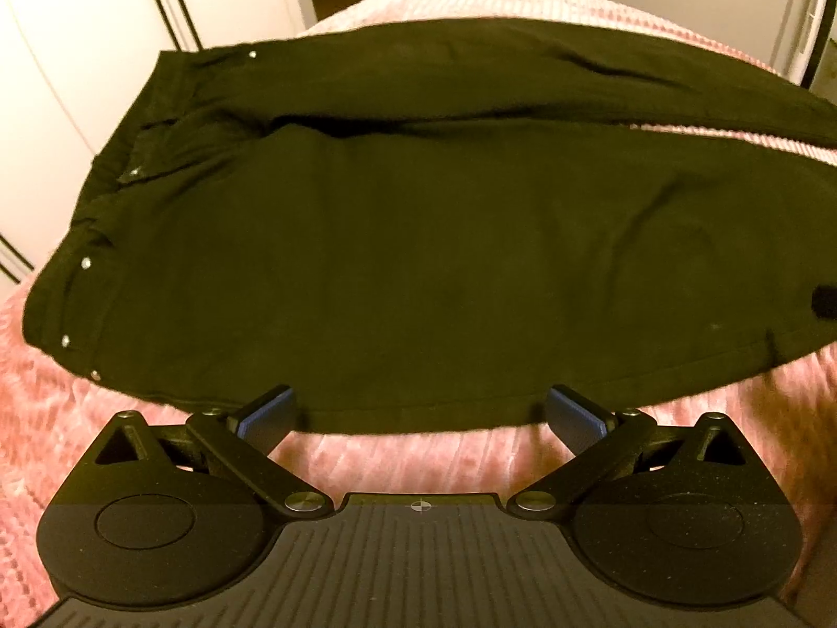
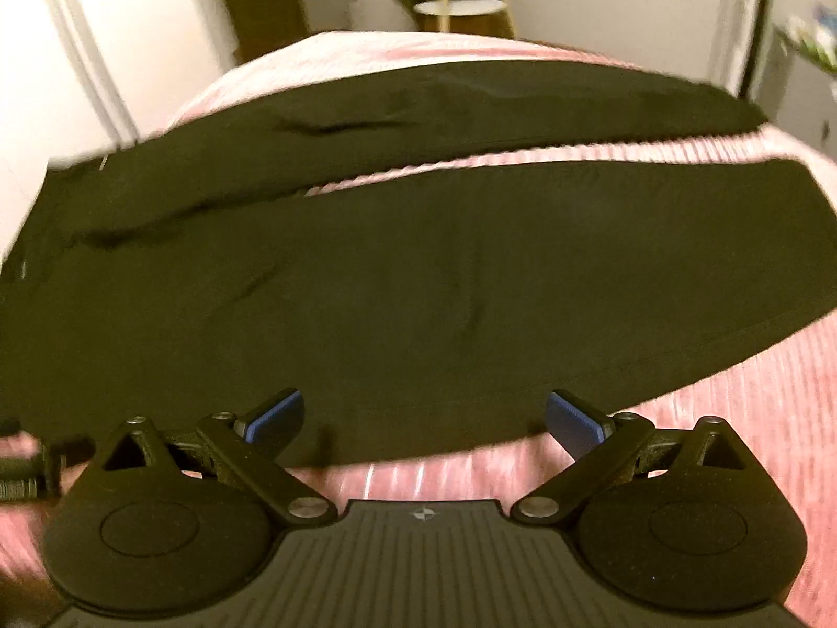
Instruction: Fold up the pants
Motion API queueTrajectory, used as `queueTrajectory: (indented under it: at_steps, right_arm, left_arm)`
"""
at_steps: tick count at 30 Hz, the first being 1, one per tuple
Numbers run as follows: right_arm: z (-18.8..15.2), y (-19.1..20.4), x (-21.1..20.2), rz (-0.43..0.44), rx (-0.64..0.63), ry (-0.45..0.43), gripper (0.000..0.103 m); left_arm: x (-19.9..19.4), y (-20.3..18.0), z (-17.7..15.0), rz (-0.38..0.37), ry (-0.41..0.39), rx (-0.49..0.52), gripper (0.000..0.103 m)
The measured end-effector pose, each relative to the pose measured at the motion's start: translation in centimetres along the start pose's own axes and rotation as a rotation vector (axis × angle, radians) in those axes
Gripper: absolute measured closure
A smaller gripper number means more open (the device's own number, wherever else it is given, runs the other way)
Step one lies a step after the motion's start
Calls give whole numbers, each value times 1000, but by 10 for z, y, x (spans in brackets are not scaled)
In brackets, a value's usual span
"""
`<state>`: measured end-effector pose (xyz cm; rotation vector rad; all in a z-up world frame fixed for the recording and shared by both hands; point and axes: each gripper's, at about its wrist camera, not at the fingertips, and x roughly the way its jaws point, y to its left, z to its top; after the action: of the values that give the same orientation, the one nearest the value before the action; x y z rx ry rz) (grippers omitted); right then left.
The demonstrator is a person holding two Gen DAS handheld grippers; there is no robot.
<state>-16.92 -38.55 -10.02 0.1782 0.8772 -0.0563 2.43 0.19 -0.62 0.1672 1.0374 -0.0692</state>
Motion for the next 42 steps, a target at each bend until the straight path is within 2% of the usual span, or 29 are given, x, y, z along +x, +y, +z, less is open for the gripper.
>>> queueTrajectory:
  at_steps: [3,6,9,11,15,18,20,22,24,26,27,28,31,35,38,40,42]
  right_arm:
    - [20,-24,14,-73,68,-13,4]
    - [33,-42,34,-134,99,43,4]
    - [34,-57,55,-118,150,127,4]
    - [35,-60,59,-111,165,133,4]
    - [39,-51,70,-151,124,182,4]
    - [53,-49,72,-145,60,250,4]
    - [75,-59,60,-60,107,212,7]
    - [113,-76,48,19,214,122,7]
    - [161,-92,48,20,319,20,8]
    - [209,-102,67,7,384,-29,14]
    - [228,-105,81,-1,419,-34,23]
    - [246,-108,95,-19,462,-33,34]
    - [291,-112,141,-81,556,-19,45]
    - [326,-112,187,-199,604,-29,44]
    - [334,-112,211,-299,625,-2,44]
    - [344,-118,232,-344,658,36,45]
    - [344,-119,235,-372,691,29,47]
  left_arm:
    - [-5,1,11,-8,-25,-25,0]
    - [-6,2,34,-2,-63,-61,0]
    - [3,-2,66,28,-89,-102,0]
    - [16,-4,90,42,-84,-150,0]
    - [49,-1,120,63,-81,-254,0]
    - [80,6,119,146,-108,-278,0]
    - [96,15,109,227,-135,-301,0]
    - [105,24,105,283,-157,-327,0]
    - [109,32,108,298,-197,-365,0]
    - [109,35,110,299,-258,-410,0]
    - [110,36,110,304,-293,-427,0]
    - [111,36,107,318,-329,-439,0]
    - [125,36,102,318,-369,-451,0]
    - [135,32,105,350,-360,-453,0]
    - [136,30,102,359,-373,-466,0]
    - [136,33,101,346,-378,-480,0]
    - [138,34,99,351,-384,-477,0]
